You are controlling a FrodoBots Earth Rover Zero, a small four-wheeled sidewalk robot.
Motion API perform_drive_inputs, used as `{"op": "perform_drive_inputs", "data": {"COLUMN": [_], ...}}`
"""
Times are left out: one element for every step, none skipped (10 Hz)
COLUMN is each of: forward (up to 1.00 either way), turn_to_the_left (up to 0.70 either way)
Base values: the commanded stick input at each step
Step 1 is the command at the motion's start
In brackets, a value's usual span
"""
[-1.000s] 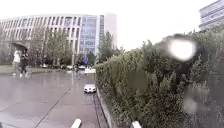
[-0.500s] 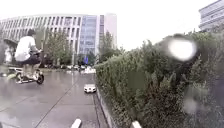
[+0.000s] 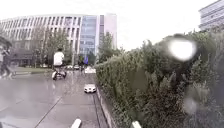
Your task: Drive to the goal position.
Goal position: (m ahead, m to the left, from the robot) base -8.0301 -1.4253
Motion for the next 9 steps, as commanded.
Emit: {"op": "perform_drive_inputs", "data": {"forward": [0.04, 0.05, 0.05, 0.04, 0.04, 0.05, 0.04, 0.05, 0.05], "turn_to_the_left": [0.0, 0.0, 0.0, 0.0, 0.0, 0.0, 0.0, 0.0, 0.0]}}
